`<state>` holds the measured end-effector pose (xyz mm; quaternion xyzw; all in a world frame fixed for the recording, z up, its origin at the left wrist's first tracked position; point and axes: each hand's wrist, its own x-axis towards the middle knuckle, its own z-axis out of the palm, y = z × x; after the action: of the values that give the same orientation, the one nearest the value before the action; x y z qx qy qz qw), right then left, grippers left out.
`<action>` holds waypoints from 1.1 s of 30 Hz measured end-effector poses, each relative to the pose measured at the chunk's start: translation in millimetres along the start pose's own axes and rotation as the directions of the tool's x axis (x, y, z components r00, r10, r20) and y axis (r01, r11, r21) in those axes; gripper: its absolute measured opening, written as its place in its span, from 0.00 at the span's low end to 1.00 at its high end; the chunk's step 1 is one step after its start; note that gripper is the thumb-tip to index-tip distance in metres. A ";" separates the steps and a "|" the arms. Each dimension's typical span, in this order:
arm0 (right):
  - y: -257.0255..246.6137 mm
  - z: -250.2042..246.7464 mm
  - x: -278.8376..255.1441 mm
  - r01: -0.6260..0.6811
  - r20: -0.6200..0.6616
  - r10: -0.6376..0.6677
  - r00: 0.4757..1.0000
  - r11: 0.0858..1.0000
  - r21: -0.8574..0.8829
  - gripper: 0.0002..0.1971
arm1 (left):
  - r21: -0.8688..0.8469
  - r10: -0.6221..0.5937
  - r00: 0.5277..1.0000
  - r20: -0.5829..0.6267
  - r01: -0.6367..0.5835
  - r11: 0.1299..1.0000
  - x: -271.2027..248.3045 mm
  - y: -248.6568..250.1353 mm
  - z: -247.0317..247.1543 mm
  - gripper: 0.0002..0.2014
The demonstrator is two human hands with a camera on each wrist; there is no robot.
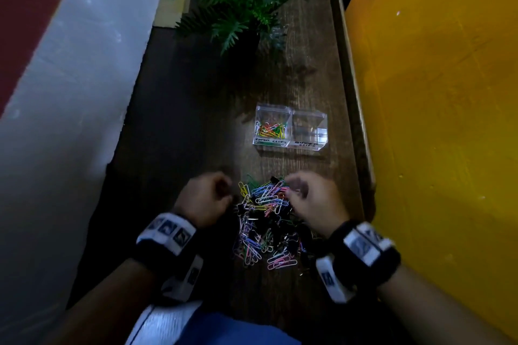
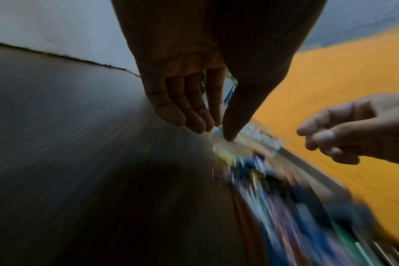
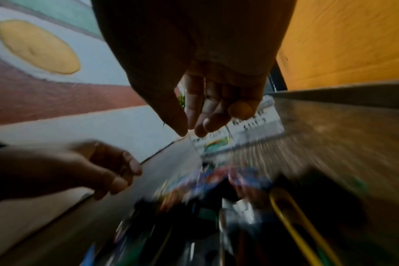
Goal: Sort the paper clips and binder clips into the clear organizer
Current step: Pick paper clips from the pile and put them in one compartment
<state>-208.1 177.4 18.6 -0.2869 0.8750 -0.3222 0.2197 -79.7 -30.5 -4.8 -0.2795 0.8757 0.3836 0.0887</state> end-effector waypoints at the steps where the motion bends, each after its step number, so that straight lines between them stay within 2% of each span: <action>1: 6.4 8.1 -19.3 0.033 0.030 -0.032 0.999 0.999 -0.025 0.10 | 0.028 0.009 1.000 0.030 -0.010 1.000 -13.1 -6.5 6.9 0.12; 4: 24.6 30.4 -70.2 0.141 0.112 -0.125 0.986 0.979 -0.148 0.08 | 0.094 0.030 0.996 0.083 -0.038 0.995 -46.5 -21.9 23.6 0.13; 10: 45.0 50.2 -126.7 0.303 0.151 -0.267 0.952 0.892 -0.334 0.10 | 0.126 0.058 0.995 0.079 -0.067 0.990 -86.7 -23.8 50.3 0.08; 15: 49.4 56.5 -137.0 0.275 0.150 -0.232 0.961 0.851 -0.447 0.12 | 0.183 -0.022 0.997 0.069 0.009 0.983 -83.9 -21.9 53.2 0.06; 21: 51.8 59.9 -152.2 0.327 0.192 -0.266 0.945 0.811 -0.485 0.14 | 0.212 -0.101 0.990 0.095 0.079 0.974 -95.3 -30.8 40.4 0.09; 26: 54.4 56.0 -152.1 0.241 0.152 -0.188 0.970 0.817 -0.525 0.16 | 0.209 -0.139 0.988 0.075 0.121 0.971 -110.4 -34.5 35.0 0.10; 29: 53.7 57.2 -155.2 0.267 0.182 -0.198 0.963 0.796 -0.543 0.15 | 0.214 -0.116 0.990 0.078 0.097 0.972 -114.1 -31.8 35.1 0.10; 33: 51.7 56.8 -152.4 0.228 0.145 -0.178 0.973 0.813 -0.536 0.18 | 0.234 -0.099 0.989 0.106 0.072 0.970 -113.3 -34.1 37.5 0.09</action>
<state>-81.8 283.1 -26.2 -0.4435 0.8842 -0.0667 0.1306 30.9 25.6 -10.0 -0.2821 0.8944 0.2916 0.1881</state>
